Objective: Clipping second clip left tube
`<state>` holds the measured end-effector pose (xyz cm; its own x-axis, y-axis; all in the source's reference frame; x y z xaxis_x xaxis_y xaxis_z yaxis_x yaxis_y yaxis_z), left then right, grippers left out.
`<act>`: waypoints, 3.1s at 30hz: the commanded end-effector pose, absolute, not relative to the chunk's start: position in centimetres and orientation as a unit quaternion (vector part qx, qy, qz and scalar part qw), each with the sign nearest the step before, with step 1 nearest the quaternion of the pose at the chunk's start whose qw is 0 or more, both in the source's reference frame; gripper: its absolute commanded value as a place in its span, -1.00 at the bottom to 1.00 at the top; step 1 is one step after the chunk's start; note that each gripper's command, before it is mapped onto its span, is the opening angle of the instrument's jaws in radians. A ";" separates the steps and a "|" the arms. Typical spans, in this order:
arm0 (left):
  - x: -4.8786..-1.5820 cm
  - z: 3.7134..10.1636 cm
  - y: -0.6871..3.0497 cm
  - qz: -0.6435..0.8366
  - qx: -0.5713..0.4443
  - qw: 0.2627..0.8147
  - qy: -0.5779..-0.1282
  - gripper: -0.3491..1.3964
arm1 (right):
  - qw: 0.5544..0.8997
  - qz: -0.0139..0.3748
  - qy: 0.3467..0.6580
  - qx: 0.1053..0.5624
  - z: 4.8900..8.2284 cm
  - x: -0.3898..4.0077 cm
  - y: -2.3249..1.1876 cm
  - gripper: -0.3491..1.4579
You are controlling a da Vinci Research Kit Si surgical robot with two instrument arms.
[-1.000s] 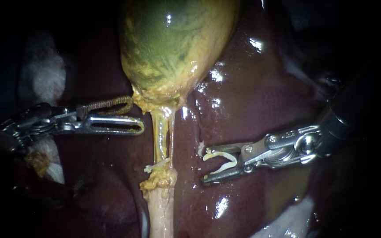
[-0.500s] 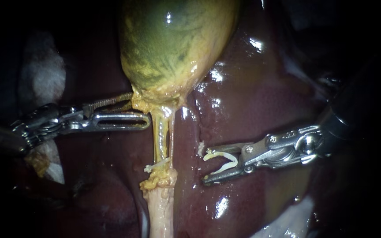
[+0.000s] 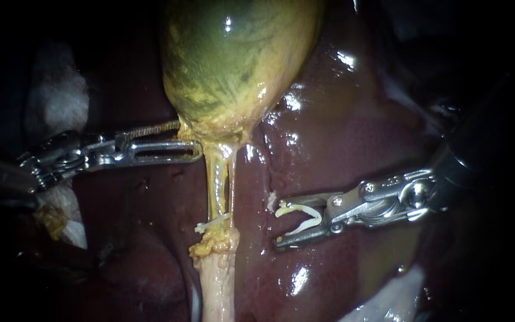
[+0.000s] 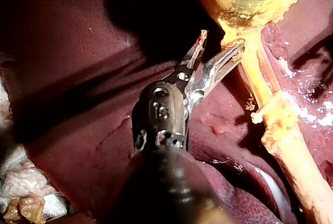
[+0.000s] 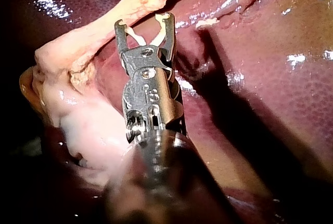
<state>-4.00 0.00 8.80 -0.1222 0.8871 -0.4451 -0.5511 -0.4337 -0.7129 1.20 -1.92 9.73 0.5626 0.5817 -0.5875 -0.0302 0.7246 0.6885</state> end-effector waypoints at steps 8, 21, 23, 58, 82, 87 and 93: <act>-4.00 8.80 0.04 0.716 -0.443 0.502 -0.198 -0.27 | 0.823 0.185 0.429 0.322 9.74 1.20 -1.92 0.02; -4.04 8.79 0.07 0.703 -0.451 0.512 -0.202 -0.71 | 0.823 0.182 0.430 0.322 9.74 1.20 -1.92 0.01; -4.03 8.79 0.07 0.701 -0.451 0.514 -0.203 -0.85 | 0.823 0.182 0.430 0.322 9.74 1.20 -1.92 0.01; -3.91 7.94 0.00 0.687 -0.449 0.522 -0.233 -1.00 | 0.759 0.292 0.449 0.371 9.68 1.82 -1.85 0.01; -3.97 7.80 -0.04 0.685 -0.450 0.521 -0.238 -1.00 | 0.748 0.327 0.436 0.379 10.39 2.10 -1.99 -0.05; -3.97 7.78 -0.04 0.685 -0.450 0.521 -0.238 -1.00 | 0.747 0.328 0.435 0.381 10.43 2.11 -2.00 -0.06; -3.98 7.77 -0.04 0.685 -0.450 0.521 -0.238 -1.00 | 0.746 0.333 0.432 0.383 10.46 2.16 -2.00 -0.06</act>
<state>-3.98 -0.04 7.77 -0.0527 0.9284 -0.3678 -0.4981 -0.3437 -0.7961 2.16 -2.00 10.46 0.4047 0.8278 -0.3885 -0.1654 0.4841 0.8592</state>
